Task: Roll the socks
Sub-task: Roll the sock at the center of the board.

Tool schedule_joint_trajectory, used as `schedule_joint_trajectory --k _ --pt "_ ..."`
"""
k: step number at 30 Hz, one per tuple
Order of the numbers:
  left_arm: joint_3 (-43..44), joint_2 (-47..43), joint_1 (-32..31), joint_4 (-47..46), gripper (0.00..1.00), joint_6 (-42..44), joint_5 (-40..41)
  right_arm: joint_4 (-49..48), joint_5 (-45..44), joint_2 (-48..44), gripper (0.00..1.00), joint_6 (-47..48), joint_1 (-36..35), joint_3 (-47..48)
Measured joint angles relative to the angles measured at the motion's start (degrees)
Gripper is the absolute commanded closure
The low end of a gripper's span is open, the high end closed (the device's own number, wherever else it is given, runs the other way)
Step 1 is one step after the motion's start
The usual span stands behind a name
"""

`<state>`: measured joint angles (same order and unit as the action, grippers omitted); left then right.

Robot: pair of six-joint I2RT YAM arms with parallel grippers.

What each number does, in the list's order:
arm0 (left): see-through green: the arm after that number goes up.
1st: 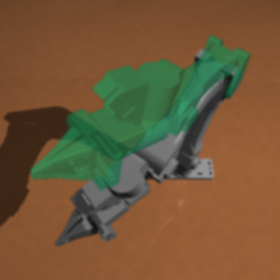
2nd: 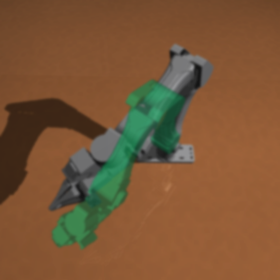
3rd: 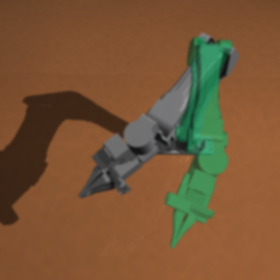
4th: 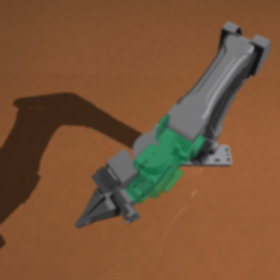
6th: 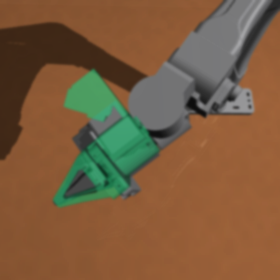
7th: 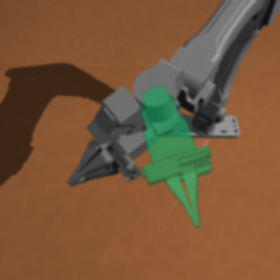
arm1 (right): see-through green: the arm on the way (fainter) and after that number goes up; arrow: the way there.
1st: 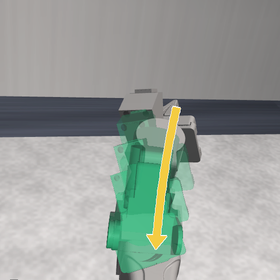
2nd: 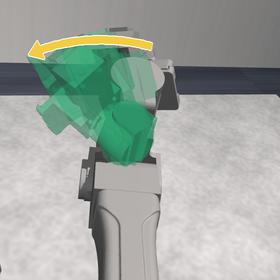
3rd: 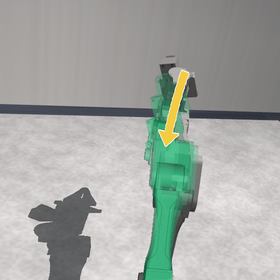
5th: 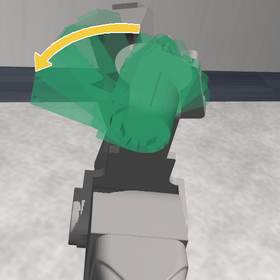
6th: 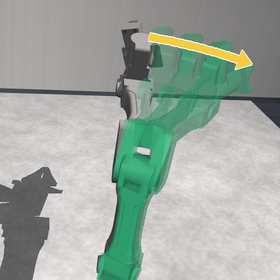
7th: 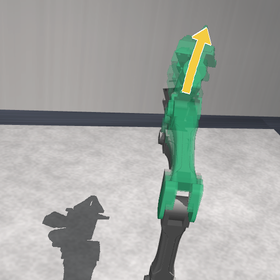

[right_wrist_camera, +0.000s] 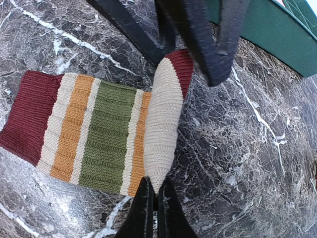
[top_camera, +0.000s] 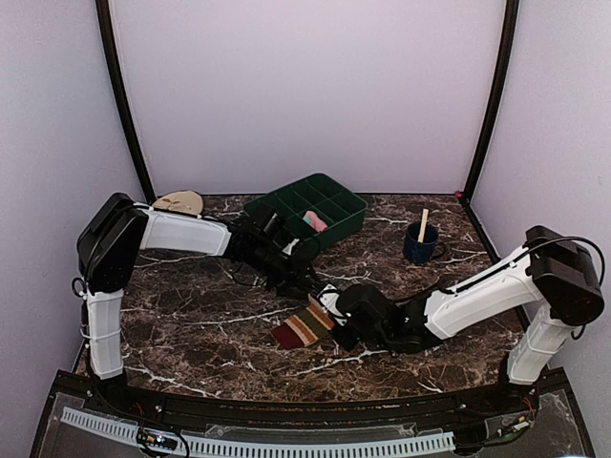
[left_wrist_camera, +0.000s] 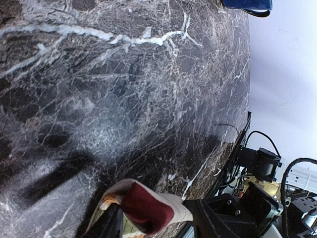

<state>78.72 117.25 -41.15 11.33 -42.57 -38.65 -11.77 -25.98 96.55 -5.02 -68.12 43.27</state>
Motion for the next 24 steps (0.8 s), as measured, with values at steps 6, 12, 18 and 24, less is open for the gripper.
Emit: schedule_joint_trajectory --k 6,12,18,24 --pt "0.85 0.63 0.0 1.01 0.49 -0.09 -0.92 0.0 -0.07 0.15 1.0 0.26 -0.52 0.02" --pt "0.85 1.2 -0.66 3.28 0.55 0.37 -1.36 -0.02 -0.68 0.44 1.0 0.28 -0.61 0.02" --pt "0.85 1.25 -0.92 4.22 0.68 1.07 -1.27 -0.02 -0.87 1.11 1.0 0.37 -0.96 0.39" --pt "0.83 1.25 -0.92 4.2 0.76 1.42 -1.14 -0.02 -1.05 1.36 1.0 0.48 -1.14 0.72"
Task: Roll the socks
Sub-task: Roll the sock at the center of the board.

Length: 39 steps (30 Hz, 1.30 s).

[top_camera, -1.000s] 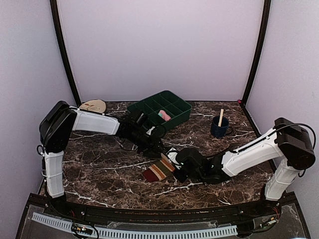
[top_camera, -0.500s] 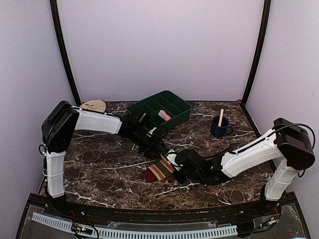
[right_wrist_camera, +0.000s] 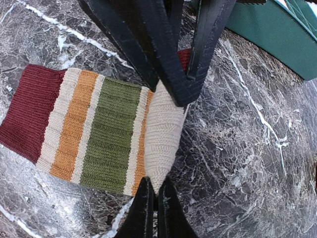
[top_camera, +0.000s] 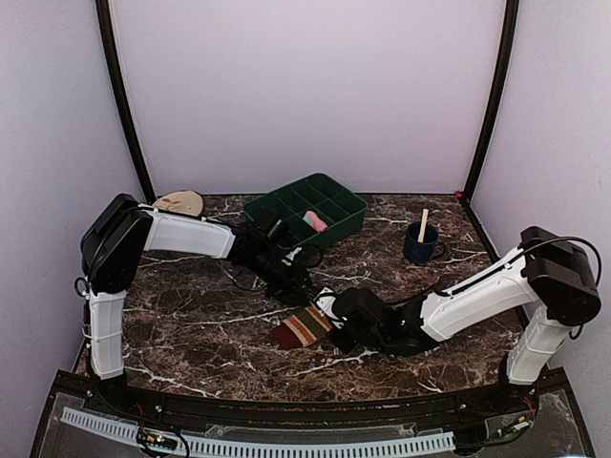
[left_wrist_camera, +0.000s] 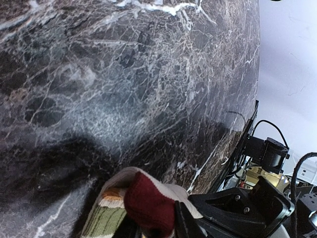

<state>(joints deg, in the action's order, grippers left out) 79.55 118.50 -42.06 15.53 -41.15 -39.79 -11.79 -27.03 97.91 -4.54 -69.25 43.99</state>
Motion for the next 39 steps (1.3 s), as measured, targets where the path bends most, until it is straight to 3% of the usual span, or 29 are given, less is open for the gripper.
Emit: schedule_joint_trajectory --k 13,23,26,33,39 --pt "-8.44 -0.13 -0.04 -9.7 0.92 -1.44 0.26 0.48 -0.09 0.59 0.97 -0.72 -0.57 0.0" --pt "-12.22 -1.11 -0.59 -17.4 0.93 -2.14 1.9 2.23 0.59 0.61 0.67 -4.24 -0.83 -0.02" --pt "-12.5 -1.11 -0.63 -18.47 0.93 -1.95 2.58 3.26 1.53 -0.17 0.63 -6.84 -1.25 -0.26" --pt "-13.62 -1.53 -1.22 -20.22 0.93 -0.37 4.17 4.26 3.69 -10.23 0.45 -16.17 -1.68 -5.25" --pt "-14.97 -2.36 -2.01 -21.68 0.93 1.31 6.12 3.08 6.03 -14.12 0.45 -25.53 -0.76 -5.88"
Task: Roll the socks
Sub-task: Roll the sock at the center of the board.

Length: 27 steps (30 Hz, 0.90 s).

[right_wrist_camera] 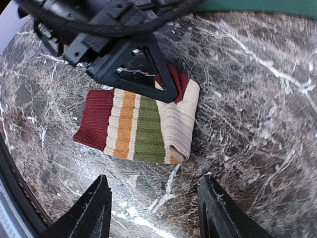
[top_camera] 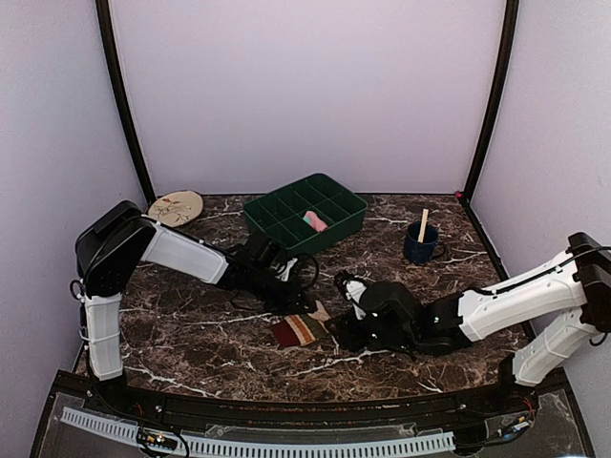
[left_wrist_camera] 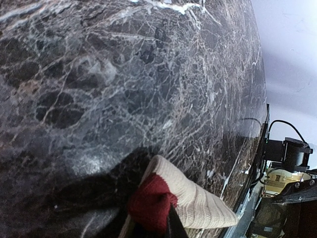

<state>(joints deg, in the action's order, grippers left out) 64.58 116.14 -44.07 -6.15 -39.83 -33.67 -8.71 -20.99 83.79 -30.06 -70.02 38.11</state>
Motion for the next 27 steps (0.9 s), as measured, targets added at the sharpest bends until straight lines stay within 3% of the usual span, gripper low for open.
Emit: schedule_joint_trajectory --k 14,27 --pt "-4.96 -1.27 -1.55 -8.63 0.94 2.6 4.02 -8.57 14.53 2.21 0.45 -26.71 13.11 -3.93" --pt "-9.84 -1.84 -2.49 -17.97 0.94 2.97 6.27 -20.68 26.95 11.52 0.43 -39.06 15.63 -6.95"
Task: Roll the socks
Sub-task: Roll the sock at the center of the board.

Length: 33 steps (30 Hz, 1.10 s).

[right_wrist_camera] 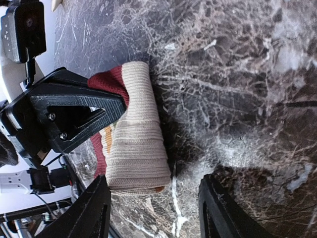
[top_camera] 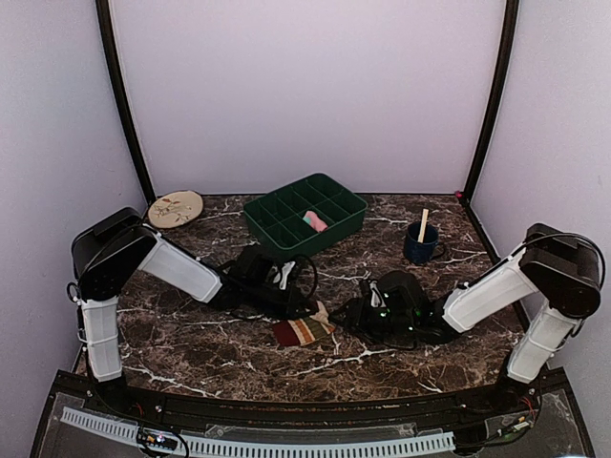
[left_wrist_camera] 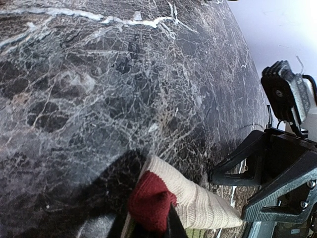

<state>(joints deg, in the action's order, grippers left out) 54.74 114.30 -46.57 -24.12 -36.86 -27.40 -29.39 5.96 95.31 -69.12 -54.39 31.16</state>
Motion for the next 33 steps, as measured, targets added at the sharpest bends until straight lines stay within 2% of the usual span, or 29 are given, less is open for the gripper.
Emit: schedule_joint_trajectory --k 7,18,25,33 --pt "-1.42 0.0 -0.33 -2.99 0.95 -0.04 0.7 -6.64 3.21 2.34 0.43 -3.78 0.42 -1.18" --pt "-2.91 0.0 -0.76 -6.05 0.95 -0.24 1.68 -9.33 3.89 4.26 0.44 -7.58 0.42 -0.74" --pt "-5.11 -0.17 -0.94 -9.75 0.95 -0.66 2.36 -17.05 3.76 6.58 0.45 -13.49 0.42 -2.95" --pt "-7.78 -0.48 -0.96 -13.86 0.96 -1.51 2.95 -18.64 4.96 8.46 0.53 -15.8 0.42 -2.32"
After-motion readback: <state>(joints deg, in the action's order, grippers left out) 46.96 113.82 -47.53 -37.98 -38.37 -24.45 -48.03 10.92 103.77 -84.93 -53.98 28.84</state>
